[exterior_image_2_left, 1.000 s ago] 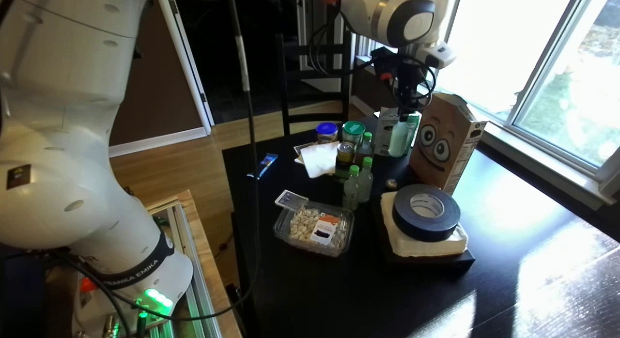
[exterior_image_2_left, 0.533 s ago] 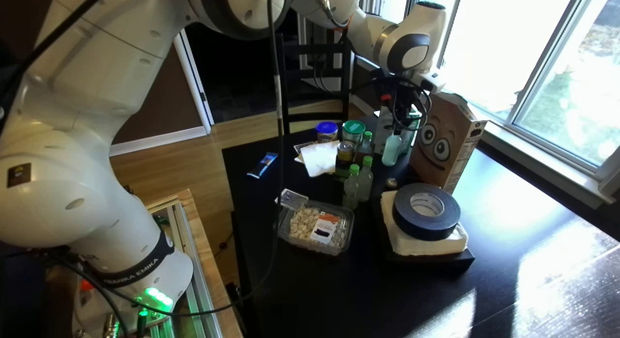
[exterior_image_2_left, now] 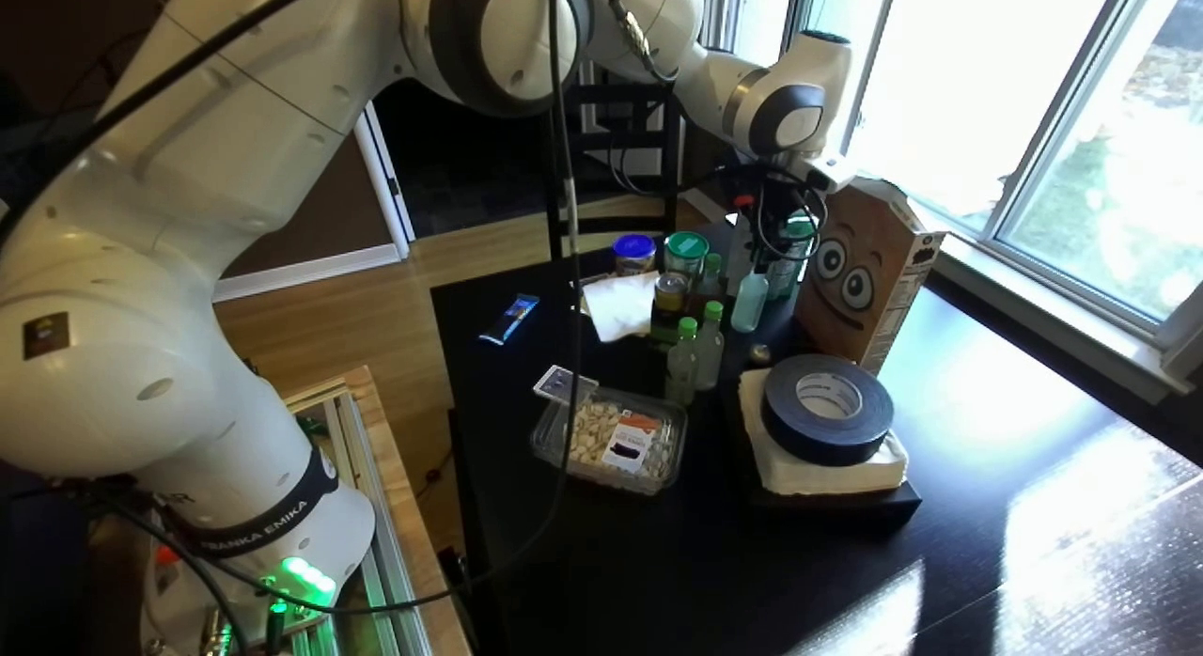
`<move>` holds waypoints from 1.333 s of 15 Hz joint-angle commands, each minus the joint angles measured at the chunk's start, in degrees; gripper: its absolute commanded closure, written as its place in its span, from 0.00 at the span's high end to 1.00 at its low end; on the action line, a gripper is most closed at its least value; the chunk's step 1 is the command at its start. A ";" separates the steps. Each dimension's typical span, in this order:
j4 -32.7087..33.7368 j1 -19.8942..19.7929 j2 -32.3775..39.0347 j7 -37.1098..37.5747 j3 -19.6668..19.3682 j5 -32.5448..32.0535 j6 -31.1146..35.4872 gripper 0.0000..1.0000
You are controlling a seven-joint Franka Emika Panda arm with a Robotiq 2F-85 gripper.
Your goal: Remove the two bottles from the caddy
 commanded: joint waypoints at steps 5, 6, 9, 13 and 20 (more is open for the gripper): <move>6.40 1.44 2.79 1.73 -1.77 -1.27 -4.89 0.57; 6.55 1.46 2.68 1.78 -1.79 -1.29 -5.14 0.62; 4.97 1.73 0.64 1.88 -1.56 -1.06 -4.73 0.83; -2.21 3.14 -4.88 2.56 -0.73 -0.44 -2.87 1.00; -18.39 5.56 -13.21 15.80 -0.93 0.87 5.50 1.00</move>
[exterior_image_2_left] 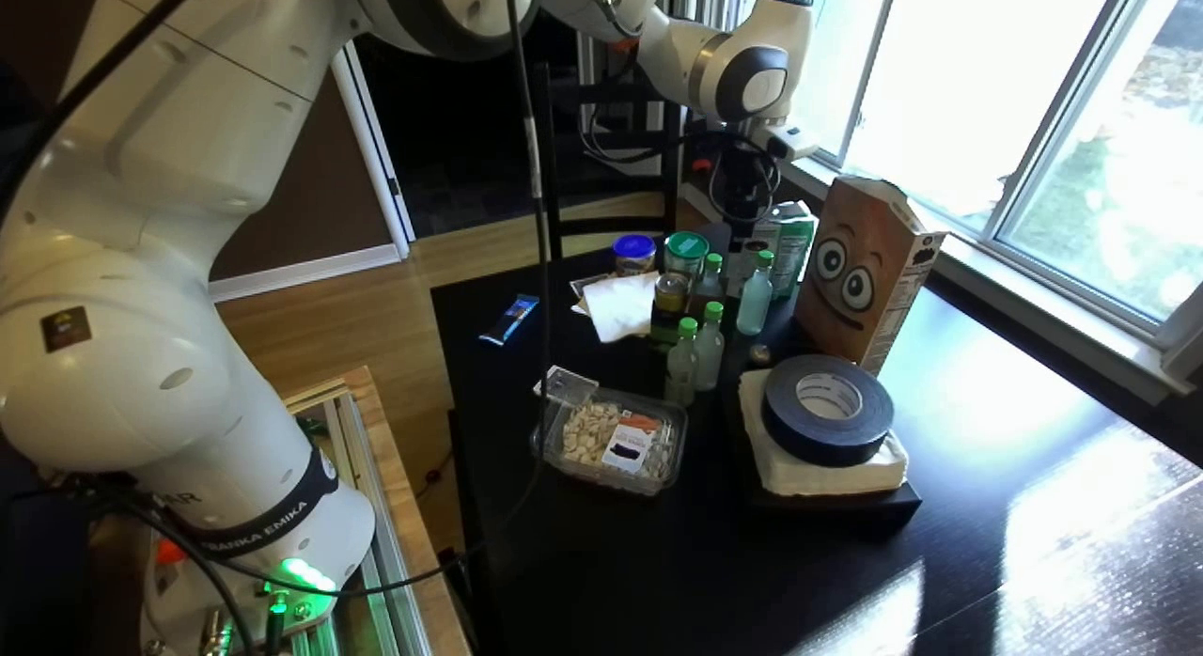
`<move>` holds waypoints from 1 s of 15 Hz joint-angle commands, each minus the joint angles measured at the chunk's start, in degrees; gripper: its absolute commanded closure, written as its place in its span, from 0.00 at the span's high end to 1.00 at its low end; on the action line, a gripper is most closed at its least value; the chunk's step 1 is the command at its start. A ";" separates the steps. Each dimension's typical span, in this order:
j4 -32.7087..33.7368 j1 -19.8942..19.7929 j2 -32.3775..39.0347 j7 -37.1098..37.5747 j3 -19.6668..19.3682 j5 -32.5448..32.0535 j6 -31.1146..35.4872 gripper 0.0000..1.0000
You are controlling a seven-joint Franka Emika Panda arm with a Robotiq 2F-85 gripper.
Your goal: Remove the two bottles from the caddy
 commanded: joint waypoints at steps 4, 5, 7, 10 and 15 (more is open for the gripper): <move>-16.84 1.78 -8.30 10.76 -1.51 -0.77 11.89 1.00; -17.89 1.90 -8.72 11.62 -1.70 -1.18 12.33 1.00; -19.47 1.79 -9.04 12.35 -1.62 -1.40 13.25 1.00; -21.03 1.43 -9.14 12.02 -1.07 -1.09 14.25 1.00; -22.74 2.40 -9.18 12.61 -1.56 -2.00 17.15 0.60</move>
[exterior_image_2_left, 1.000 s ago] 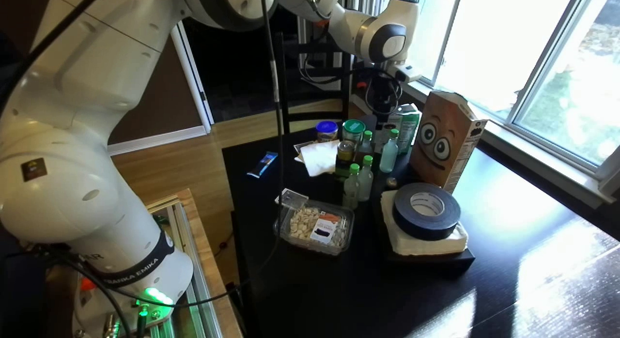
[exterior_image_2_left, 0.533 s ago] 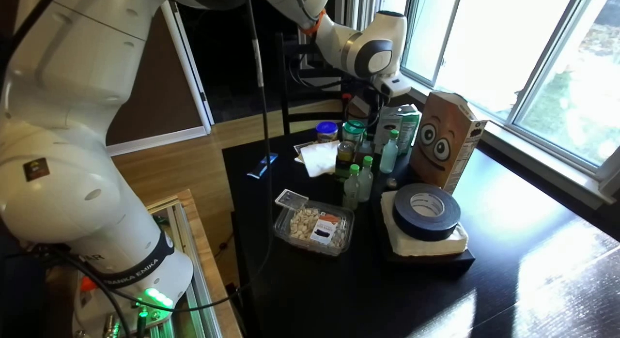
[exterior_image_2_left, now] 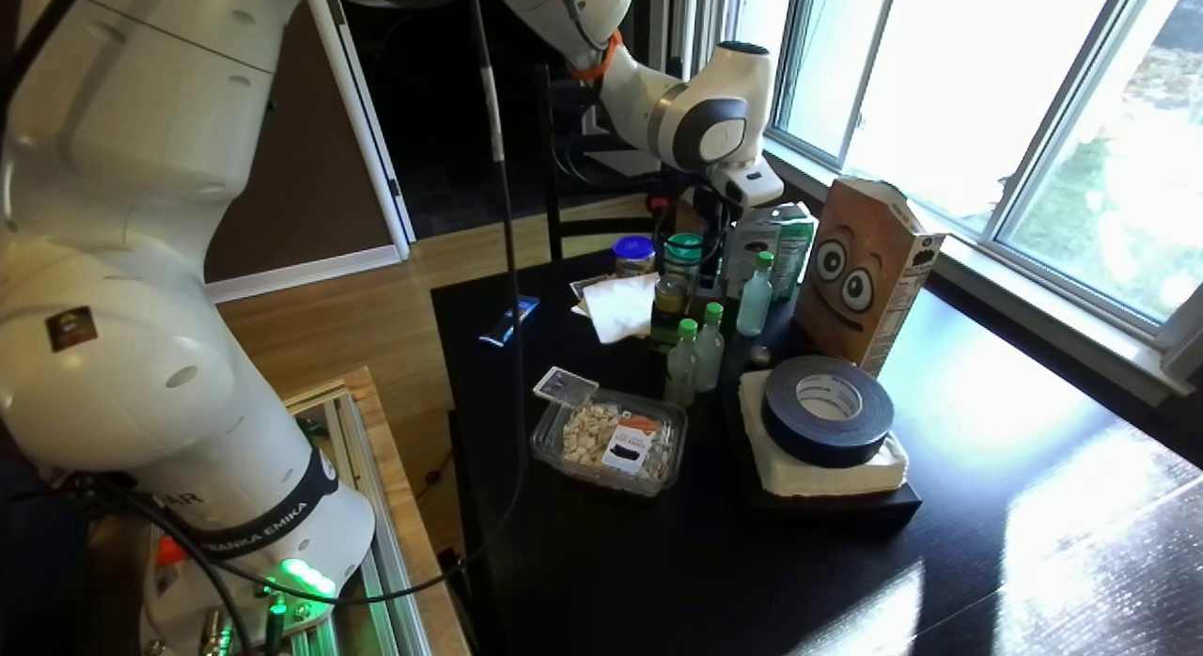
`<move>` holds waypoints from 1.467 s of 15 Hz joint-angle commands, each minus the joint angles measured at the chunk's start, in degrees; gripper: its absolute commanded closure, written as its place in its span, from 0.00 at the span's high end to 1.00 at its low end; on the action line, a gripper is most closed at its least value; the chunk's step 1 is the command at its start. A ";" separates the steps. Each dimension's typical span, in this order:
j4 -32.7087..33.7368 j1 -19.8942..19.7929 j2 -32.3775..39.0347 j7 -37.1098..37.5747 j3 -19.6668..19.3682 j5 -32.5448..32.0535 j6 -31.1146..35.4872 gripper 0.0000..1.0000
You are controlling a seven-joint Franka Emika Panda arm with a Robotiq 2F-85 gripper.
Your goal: Remove the two bottles from the caddy
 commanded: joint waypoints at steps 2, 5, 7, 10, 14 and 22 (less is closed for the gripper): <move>-3.39 2.06 -1.78 3.02 -1.26 -2.84 4.10 0.45; -3.35 2.89 -1.49 4.23 -2.04 -4.63 4.81 0.25; -3.47 3.35 -1.60 4.86 -2.43 -5.54 4.44 0.11; -3.55 3.73 -2.52 5.09 -2.47 -6.63 2.99 0.07; -2.85 3.39 -6.64 1.54 -1.02 -7.56 -1.75 0.07; -0.72 3.38 -18.61 -0.90 2.09 -11.06 -16.21 0.07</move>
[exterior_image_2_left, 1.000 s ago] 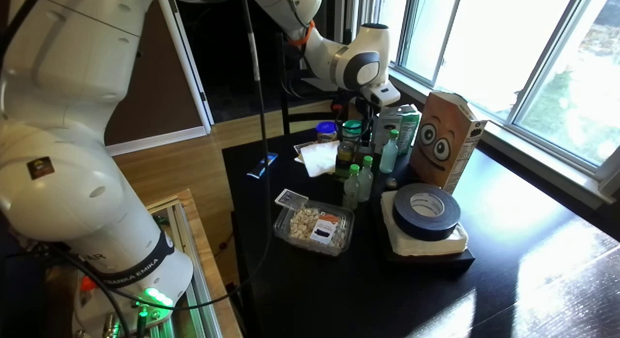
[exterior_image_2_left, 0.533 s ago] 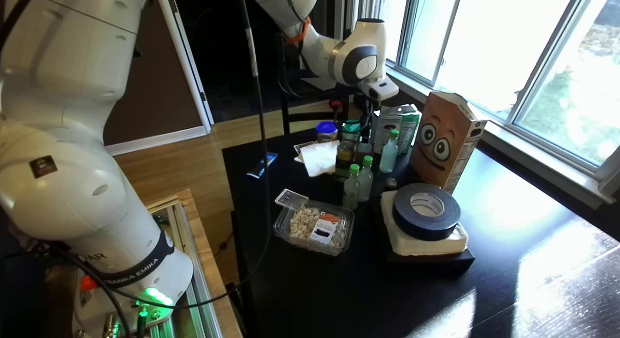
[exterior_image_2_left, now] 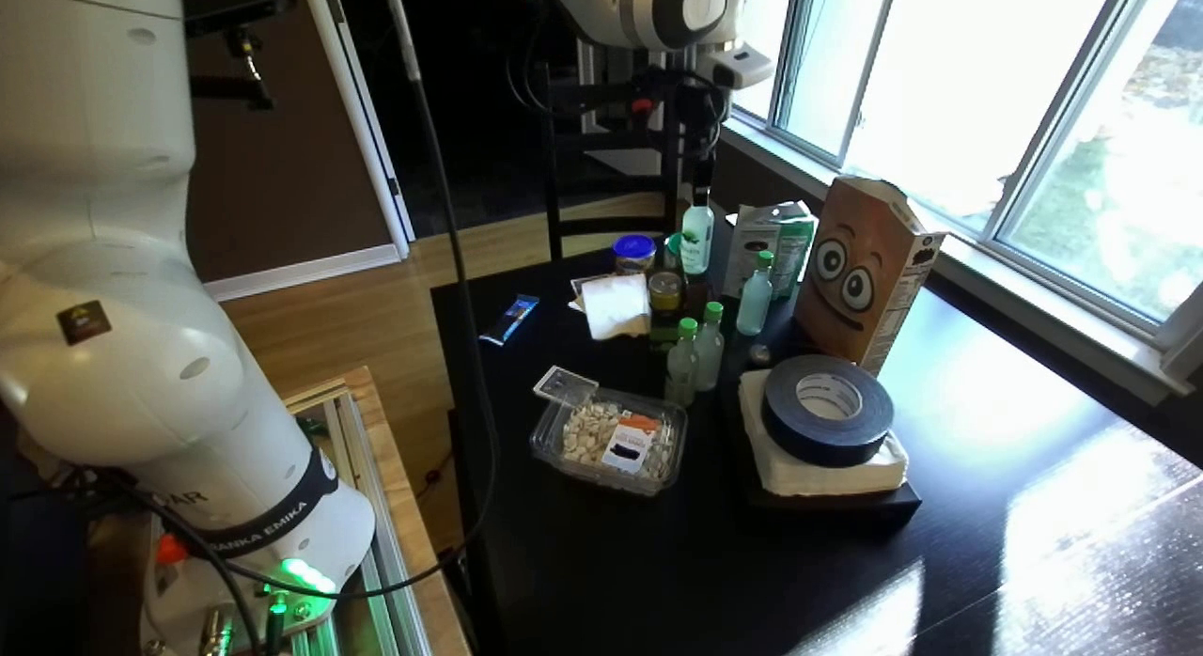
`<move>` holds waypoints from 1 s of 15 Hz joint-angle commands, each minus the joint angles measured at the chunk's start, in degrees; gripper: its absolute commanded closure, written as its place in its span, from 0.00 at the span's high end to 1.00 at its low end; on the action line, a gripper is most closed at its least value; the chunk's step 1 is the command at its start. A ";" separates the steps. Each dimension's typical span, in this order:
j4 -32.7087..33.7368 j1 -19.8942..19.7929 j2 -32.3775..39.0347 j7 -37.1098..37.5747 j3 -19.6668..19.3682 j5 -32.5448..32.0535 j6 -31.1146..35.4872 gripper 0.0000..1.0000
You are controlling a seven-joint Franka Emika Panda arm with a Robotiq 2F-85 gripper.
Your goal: Remove the two bottles from the caddy
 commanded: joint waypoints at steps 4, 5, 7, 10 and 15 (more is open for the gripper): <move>5.66 -0.34 -3.33 -1.51 4.62 -3.00 -6.62 0.07; 7.80 -0.44 -1.73 -2.80 5.45 -2.47 -6.36 0.07; 11.12 -0.45 1.40 -4.76 6.39 -2.29 -6.14 0.07; 15.43 -1.59 7.19 -9.27 6.92 -0.26 -4.52 0.07; 23.00 -1.88 16.94 -12.94 5.97 0.80 -3.34 0.07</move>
